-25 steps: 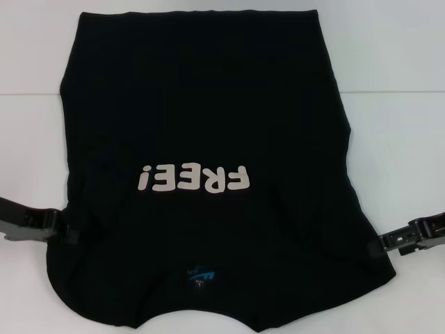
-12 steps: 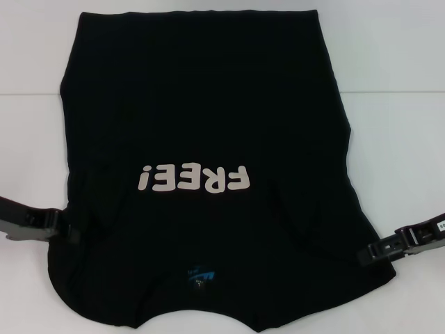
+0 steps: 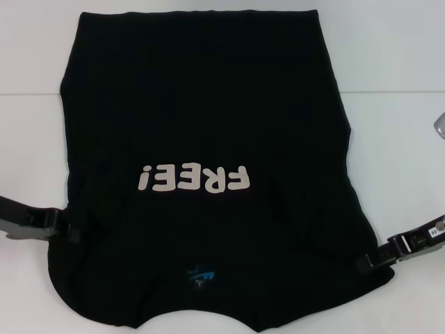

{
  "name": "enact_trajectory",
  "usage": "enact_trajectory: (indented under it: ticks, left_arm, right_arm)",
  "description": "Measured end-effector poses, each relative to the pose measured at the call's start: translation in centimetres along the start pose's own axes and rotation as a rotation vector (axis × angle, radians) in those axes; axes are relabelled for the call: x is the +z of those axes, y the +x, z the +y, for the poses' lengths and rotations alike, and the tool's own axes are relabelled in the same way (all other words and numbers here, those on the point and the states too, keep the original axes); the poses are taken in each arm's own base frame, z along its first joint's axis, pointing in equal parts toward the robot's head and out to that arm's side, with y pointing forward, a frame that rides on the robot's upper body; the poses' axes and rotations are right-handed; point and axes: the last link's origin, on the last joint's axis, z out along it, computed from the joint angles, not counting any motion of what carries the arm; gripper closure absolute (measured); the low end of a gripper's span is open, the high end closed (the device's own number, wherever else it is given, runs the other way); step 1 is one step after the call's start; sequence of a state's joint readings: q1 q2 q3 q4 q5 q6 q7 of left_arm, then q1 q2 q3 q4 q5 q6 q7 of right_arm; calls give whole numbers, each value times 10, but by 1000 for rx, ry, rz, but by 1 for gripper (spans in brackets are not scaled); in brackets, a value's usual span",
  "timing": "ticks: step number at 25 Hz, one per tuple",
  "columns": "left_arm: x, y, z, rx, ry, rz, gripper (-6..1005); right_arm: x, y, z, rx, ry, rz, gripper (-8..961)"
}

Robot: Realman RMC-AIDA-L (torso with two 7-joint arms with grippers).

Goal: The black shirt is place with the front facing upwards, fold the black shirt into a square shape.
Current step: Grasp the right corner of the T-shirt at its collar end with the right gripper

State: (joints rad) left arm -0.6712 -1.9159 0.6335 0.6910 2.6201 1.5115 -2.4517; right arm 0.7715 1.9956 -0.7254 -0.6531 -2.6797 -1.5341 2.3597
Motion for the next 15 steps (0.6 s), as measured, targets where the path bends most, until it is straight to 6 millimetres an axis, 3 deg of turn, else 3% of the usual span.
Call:
enact_trajectory:
  ticks: [15]
  left_arm:
    - [0,0,1,5,-17,2,964]
  right_arm:
    - [-1,0,1,0,4,10,575]
